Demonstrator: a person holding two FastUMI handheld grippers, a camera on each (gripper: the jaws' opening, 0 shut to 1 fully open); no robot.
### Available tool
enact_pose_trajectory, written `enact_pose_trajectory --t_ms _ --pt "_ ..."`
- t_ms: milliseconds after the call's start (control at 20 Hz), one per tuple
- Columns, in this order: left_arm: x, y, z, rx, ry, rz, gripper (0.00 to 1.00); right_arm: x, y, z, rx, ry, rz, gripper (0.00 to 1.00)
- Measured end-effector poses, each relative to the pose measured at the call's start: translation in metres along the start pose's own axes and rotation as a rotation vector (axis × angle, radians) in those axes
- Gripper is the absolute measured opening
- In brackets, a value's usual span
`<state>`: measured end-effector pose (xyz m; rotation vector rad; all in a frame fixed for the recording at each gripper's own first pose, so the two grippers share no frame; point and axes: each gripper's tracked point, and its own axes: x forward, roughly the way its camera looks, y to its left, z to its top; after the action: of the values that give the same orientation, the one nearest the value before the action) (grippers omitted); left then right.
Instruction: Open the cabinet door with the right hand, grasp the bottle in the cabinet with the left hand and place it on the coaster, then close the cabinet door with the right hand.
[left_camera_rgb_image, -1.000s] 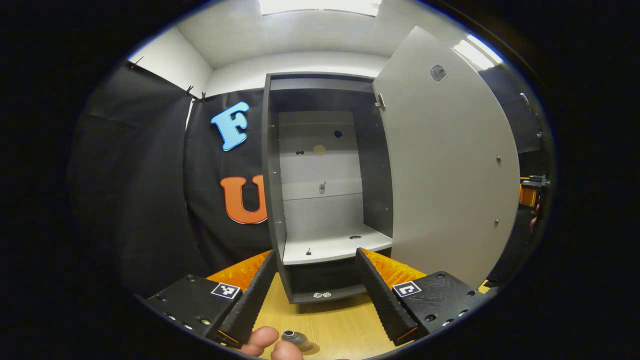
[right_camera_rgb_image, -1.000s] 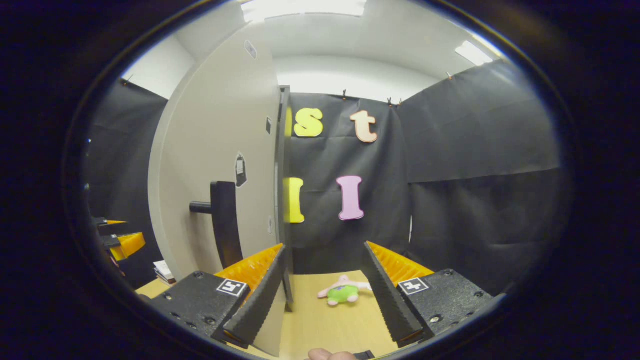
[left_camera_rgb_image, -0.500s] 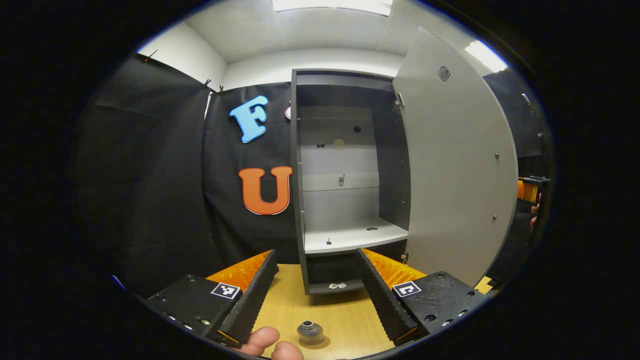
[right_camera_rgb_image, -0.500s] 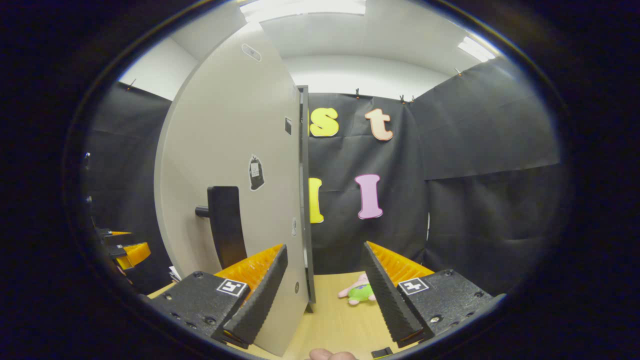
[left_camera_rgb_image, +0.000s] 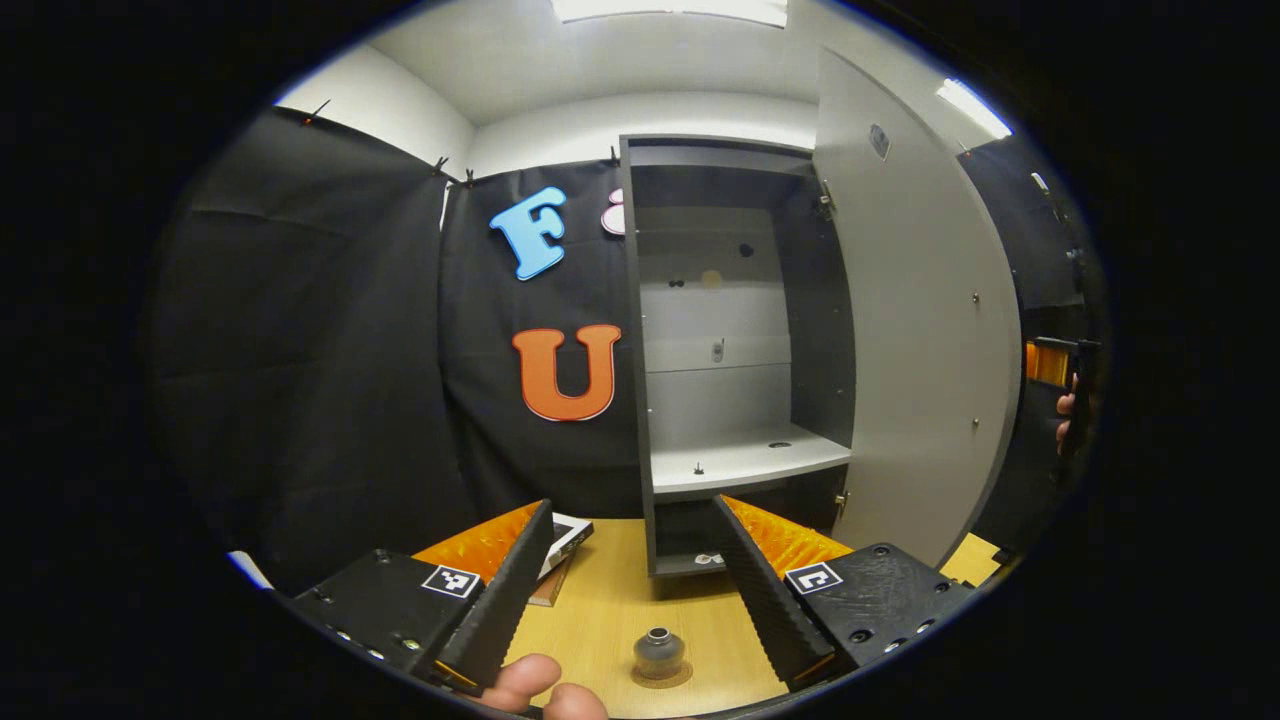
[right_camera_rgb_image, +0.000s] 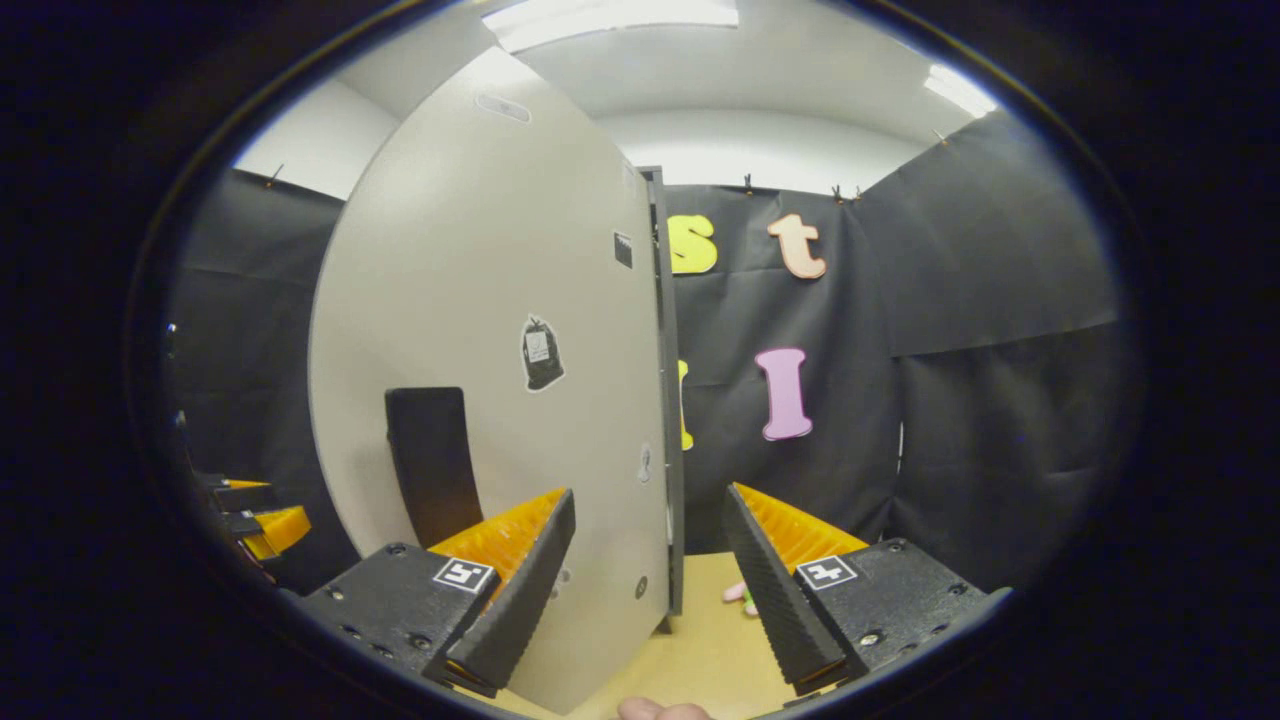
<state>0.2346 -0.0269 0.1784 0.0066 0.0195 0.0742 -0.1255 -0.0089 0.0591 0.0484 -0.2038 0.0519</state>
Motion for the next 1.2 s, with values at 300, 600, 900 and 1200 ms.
enact_pose_trajectory --t_ms 300,600,900,1200 --pt "-0.013 0.044 -0.012 -0.036 0.033 0.111 0.95 0.041 0.051 -0.003 0.010 0.023 0.125 0.95" --pt "-0.027 0.076 -0.020 -0.062 0.054 0.208 0.95 0.063 0.091 -0.033 0.044 0.117 0.240 0.95" --pt "-0.027 0.079 -0.026 -0.063 0.071 0.222 0.95 0.068 0.096 -0.041 0.029 0.130 0.259 0.95" --pt "-0.006 0.060 -0.022 -0.055 0.055 0.161 0.94 0.064 0.068 -0.038 0.020 0.130 0.205 0.95"
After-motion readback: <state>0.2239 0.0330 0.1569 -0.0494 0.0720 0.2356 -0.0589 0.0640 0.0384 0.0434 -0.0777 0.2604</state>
